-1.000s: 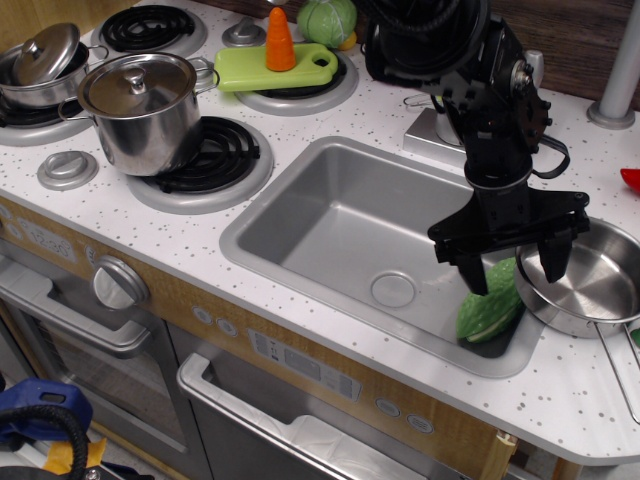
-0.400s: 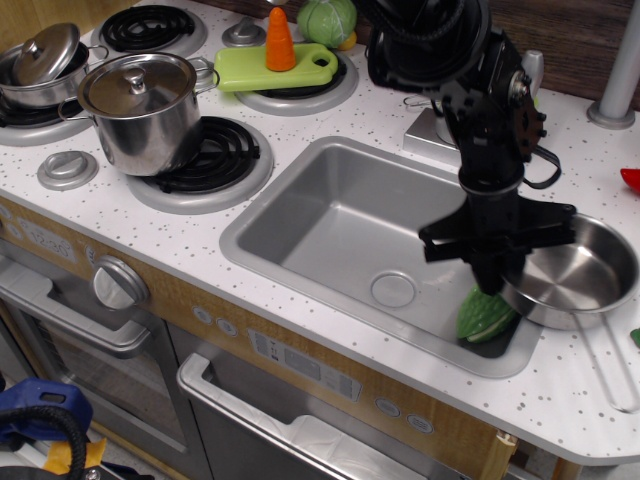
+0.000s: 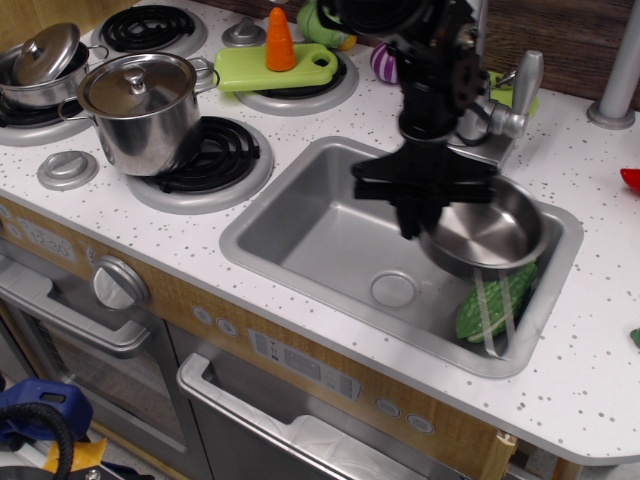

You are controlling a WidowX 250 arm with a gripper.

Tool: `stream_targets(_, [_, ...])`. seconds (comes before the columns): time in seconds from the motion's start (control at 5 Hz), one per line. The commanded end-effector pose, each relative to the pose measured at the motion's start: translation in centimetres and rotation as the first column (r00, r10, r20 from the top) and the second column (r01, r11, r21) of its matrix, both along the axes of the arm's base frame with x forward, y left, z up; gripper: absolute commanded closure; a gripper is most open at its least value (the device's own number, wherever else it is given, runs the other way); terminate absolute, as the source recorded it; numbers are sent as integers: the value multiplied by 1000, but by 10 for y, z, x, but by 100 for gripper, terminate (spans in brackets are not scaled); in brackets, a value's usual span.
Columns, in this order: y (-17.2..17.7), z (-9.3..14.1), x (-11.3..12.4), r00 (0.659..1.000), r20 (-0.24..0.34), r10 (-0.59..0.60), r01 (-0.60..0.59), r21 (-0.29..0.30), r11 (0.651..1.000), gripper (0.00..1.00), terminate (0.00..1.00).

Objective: Put pan in sink

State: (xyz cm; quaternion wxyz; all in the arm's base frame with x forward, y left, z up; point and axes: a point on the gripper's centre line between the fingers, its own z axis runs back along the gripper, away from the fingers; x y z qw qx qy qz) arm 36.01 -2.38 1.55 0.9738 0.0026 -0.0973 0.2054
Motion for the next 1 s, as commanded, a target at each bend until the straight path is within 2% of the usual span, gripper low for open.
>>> stream_targets(0.0, [39, 15, 12, 993, 93, 69, -76, 69, 995, 100, 0])
stream_targets(0.2, [60, -5, 17, 987, 143, 75, -86, 72, 994, 100, 0])
stream_targets(0.4, [64, -19, 18, 979, 195, 56, -71, 71, 995, 0, 0])
stream_targets(0.6, [64, -19, 18, 979, 195, 56, -71, 71, 995, 0, 0])
stream_targets(0.8, [64, -19, 18, 979, 195, 56, -71, 71, 995, 0, 100])
